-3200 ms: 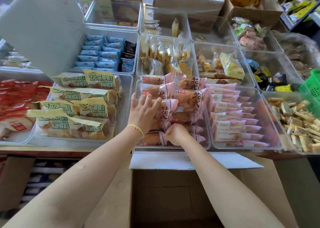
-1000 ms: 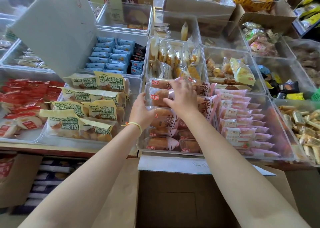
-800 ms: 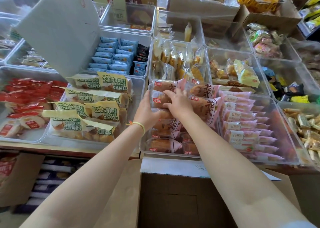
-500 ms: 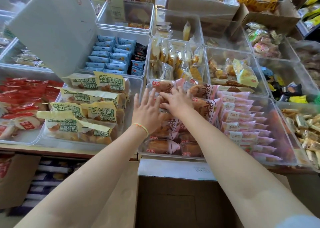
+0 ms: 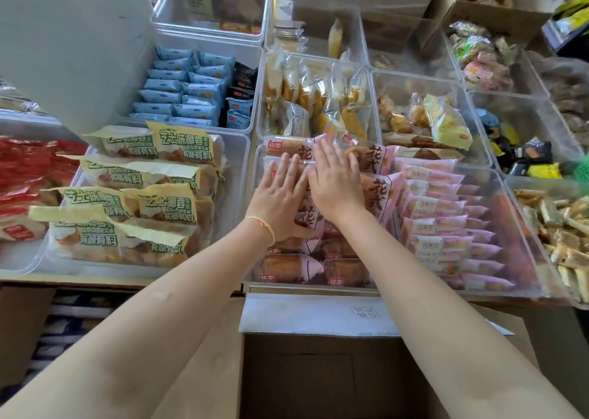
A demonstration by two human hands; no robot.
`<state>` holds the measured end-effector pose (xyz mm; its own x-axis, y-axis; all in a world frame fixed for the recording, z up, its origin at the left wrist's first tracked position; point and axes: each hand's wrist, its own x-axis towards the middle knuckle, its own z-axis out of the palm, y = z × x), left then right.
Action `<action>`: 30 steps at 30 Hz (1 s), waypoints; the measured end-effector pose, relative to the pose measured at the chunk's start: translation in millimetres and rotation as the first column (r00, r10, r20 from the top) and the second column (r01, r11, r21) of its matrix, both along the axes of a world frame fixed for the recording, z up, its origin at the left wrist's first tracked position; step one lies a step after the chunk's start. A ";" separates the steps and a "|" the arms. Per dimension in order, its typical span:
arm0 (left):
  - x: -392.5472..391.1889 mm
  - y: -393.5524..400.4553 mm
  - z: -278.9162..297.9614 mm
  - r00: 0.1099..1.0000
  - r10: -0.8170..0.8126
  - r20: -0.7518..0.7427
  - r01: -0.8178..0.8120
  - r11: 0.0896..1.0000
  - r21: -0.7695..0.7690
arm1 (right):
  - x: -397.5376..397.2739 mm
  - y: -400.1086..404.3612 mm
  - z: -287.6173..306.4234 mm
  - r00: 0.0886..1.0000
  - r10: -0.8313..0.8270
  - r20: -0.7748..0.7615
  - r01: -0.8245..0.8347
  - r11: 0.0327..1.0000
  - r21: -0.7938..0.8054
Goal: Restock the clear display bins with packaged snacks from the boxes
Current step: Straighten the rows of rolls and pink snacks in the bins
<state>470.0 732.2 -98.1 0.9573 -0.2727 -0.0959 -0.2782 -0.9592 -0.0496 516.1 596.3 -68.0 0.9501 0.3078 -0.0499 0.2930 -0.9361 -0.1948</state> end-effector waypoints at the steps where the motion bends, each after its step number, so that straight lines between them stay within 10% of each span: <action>1: 1.1 0.6 -0.8 1.000 0.007 -0.003 -0.007 1.000 -0.006 | 4.1 3.9 1.5 1.000 0.017 0.022 -0.018 1.000 0.008; 16: -0.9 -7.3 3.1 0.997 0.042 -0.060 -0.042 0.999 0.003 | 29.5 19.2 11.1 0.957 0.052 -0.286 -0.054 0.999 -0.002; 21: -5.4 -9.0 7.0 0.998 0.061 -0.026 -0.062 0.998 -0.022 | 8.0 -21.6 9.6 0.980 -0.116 0.164 0.068 0.959 0.274; 30: -3.3 -37.8 4.4 0.998 0.060 0.016 -0.059 0.997 -0.055 | -7.7 -74.8 -20.8 0.998 -0.023 -0.063 0.015 0.992 -0.127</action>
